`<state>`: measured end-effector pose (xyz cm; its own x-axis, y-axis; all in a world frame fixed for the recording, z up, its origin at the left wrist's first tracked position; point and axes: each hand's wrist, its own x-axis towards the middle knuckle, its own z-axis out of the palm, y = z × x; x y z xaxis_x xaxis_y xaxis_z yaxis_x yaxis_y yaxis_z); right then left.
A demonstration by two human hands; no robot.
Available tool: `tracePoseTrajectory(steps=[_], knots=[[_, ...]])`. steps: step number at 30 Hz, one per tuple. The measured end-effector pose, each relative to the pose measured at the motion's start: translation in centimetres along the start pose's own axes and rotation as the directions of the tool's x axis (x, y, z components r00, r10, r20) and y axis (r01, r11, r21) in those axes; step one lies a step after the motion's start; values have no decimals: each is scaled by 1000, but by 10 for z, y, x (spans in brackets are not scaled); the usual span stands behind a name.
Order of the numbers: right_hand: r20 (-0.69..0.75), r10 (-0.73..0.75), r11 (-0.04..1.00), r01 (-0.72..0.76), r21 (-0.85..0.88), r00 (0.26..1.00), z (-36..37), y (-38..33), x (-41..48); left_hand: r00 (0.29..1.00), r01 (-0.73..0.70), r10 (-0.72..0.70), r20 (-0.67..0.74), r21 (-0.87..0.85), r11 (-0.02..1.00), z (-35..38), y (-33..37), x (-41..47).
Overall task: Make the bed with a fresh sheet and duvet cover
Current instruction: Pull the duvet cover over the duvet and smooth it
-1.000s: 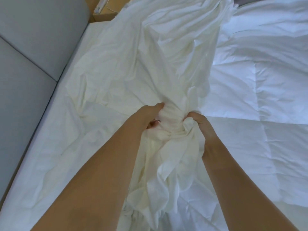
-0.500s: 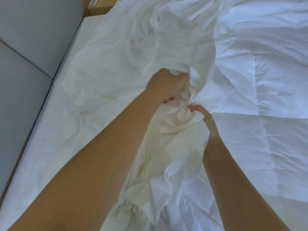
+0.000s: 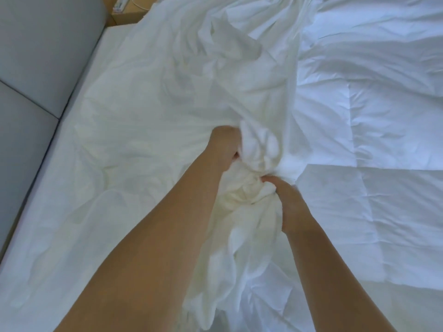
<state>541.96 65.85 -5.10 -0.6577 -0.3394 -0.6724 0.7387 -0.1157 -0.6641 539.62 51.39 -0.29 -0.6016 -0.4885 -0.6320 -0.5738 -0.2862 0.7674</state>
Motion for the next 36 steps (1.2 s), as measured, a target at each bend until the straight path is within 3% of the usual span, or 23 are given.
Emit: tracePoseTrajectory(steps=[2, 3, 5, 6, 7, 9, 11, 12, 14, 16, 17, 18, 20, 22, 24, 25, 26, 28, 30, 31, 34, 35, 36], knots=[[-299, -251, 964, 265, 7, 921, -5, -11, -17, 964, -247, 197, 181, 328, 912, 22, 2, -22], [-329, -380, 919, 393, -27, 864, -8, -21, -25, 924, -358, 216, 315, 515, 779, 31, -1, -35], [-126, -449, 893, 440, -93, 884, -7, -44, -32, 819, -572, 301, 488, 736, 362, 44, -21, -54], [-12, -356, 914, 346, -211, 934, -5, -50, -29, 779, -614, 324, 536, 758, 222, 43, -35, -58], [73, -231, 894, 242, -377, 970, -3, -55, -24, 726, -666, 365, 583, 729, 159, 38, -46, -62], [100, -22, 745, 83, -662, 995, 6, -57, -8, 714, -686, 355, 604, 704, 181, 22, -63, -61], [93, -37, 624, 96, -775, 995, 20, -53, 1, 758, -645, 345, 553, 712, 278, 3, -67, -57], [75, -104, 622, 124, -773, 992, 28, -54, 4, 796, -594, 389, 464, 723, 352, -6, -66, -54], [26, -256, 728, 210, -653, 966, 35, -55, 6, 882, -405, 455, 121, 688, 602, -23, -54, -44], [-27, -327, 855, 284, -434, 945, 40, -65, -3, 973, -145, 211, -94, 462, 875, -33, -31, -34], [-58, -344, 887, 304, -349, 937, 40, -70, -7, 998, 30, -14, -60, 272, 962, -35, -20, -29], [-87, -364, 897, 324, -302, 927, 37, -73, -11, 981, 189, -193, 26, 110, 976, -36, -10, -23], [-58, -403, 863, 358, -356, 914, 30, -73, -19, 943, 308, -308, 123, 19, 951, -35, -2, -15], [30, -409, 764, 360, -536, 912, 21, -62, -24, 962, 241, -271, 41, 340, 909, -32, 0, -9], [60, -404, 628, 325, -707, 913, 8, -50, -19, 1000, 4, 14, -18, 736, 677, -25, -1, -11], [26, -391, 605, 278, -746, 920, 2, -48, -16, 986, -131, 153, 60, 849, 513, -17, -1, -16], [-38, -374, 626, 221, -748, 927, -2, -49, -12, 960, -246, 218, 176, 902, 355, -7, -3, -30], [-82, -340, 748, 216, -628, 937, 0, -57, -7, 898, -435, 152, 414, 887, 155, 10, -17, -61], [2, -282, 789, 233, -569, 959, 15, -63, 2, 835, -546, 26, 550, 822, 163, 15, -38, -85], [66, -214, 734, 205, -648, 975, 28, -60, 5, 818, -559, -12, 576, 799, 222, 12, -45, -94], [226, -97, 265, 244, -933, 969, 44, -31, 21, 818, -509, -56, 573, 766, 393, -3, -44, -97], [246, -147, 162, 269, -950, 958, 46, -23, 26, 832, -474, -89, 548, 785, 399, -9, -36, -94], [222, -194, 151, 252, -956, 956, 49, -20, 29, 857, -425, -109, 503, 812, 400, -17, -27, -88]])
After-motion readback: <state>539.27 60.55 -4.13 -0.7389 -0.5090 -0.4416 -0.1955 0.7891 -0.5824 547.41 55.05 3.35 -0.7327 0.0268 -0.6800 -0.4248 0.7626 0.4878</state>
